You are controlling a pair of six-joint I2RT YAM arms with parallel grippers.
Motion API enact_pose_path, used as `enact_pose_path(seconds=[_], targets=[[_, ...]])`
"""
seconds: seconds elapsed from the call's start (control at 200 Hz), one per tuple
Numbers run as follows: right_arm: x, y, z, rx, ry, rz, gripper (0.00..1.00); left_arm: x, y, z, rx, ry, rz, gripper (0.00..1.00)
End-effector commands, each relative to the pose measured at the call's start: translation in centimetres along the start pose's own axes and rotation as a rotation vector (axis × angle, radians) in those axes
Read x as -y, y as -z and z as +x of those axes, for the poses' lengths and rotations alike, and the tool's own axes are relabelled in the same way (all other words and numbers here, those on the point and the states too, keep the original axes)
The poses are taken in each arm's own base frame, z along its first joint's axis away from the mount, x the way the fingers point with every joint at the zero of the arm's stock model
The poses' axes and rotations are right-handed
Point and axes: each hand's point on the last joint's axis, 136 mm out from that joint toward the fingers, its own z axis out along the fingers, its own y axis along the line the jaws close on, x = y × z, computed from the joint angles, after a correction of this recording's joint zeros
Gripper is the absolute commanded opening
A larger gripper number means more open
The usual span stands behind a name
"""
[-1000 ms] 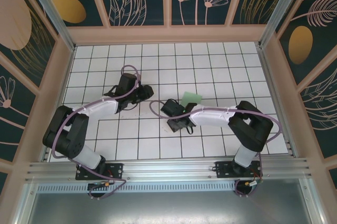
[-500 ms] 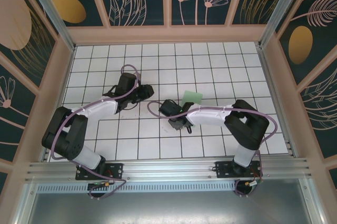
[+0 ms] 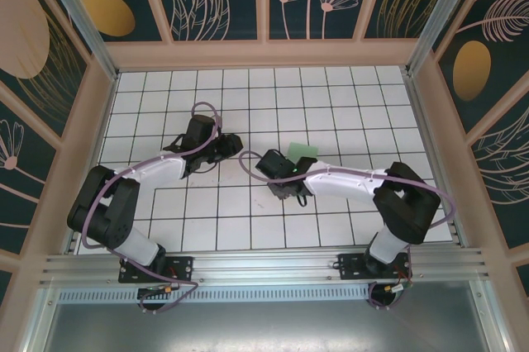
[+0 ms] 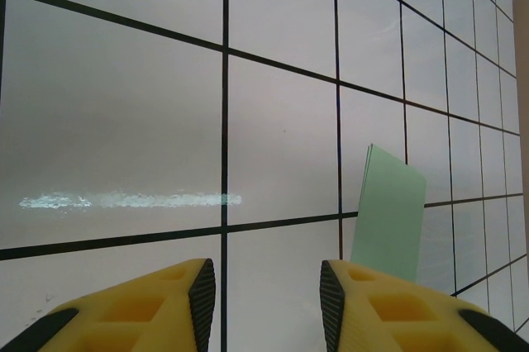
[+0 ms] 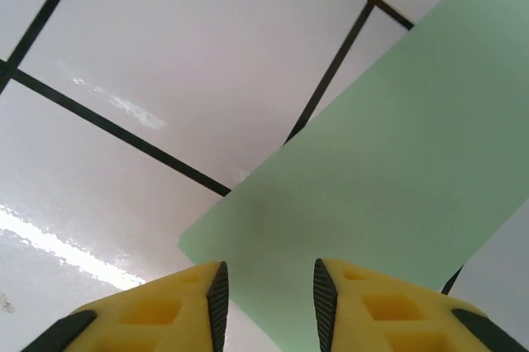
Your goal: Fold a paper plane with a square sheet of paper (pick it up from the middle)
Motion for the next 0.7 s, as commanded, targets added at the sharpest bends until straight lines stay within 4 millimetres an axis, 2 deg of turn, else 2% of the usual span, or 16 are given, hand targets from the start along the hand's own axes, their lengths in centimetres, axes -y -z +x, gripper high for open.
enact_pose_path(seconds=[0.0,0.05,0.235,0.38,0.46,0.615,0.696], targets=[[-0.2,0.3,2.6,-0.096,0.087,-0.064,0.47,0.7,-0.2,-0.5,0.006,-0.014,0.027,0.42],[-0.3,0.4,2.9,-0.111,0.123,-0.079,0.53,0.7,-0.2,-0.6,0.008,-0.015,0.027,0.42],[1.3,-0.6,4.1,-0.185,0.192,-0.023,0.6,0.9,-0.3,-0.7,0.007,-0.018,0.035,0.42],[0.6,-1.1,4.2,-0.225,0.208,-0.049,0.61,0.9,-0.3,-0.6,0.0,-0.027,0.033,0.42],[0.9,-1.6,4.5,-0.239,0.222,-0.025,0.61,0.9,-0.3,-0.5,-0.001,-0.024,0.032,0.42],[1.8,-1.8,3.6,-0.21,0.215,0.038,0.61,0.7,-0.3,-0.4,-0.003,-0.022,0.028,0.43],[2.4,-2.1,3.2,-0.199,0.206,0.071,0.58,0.6,-0.4,-0.2,-0.007,-0.02,0.027,0.43]])
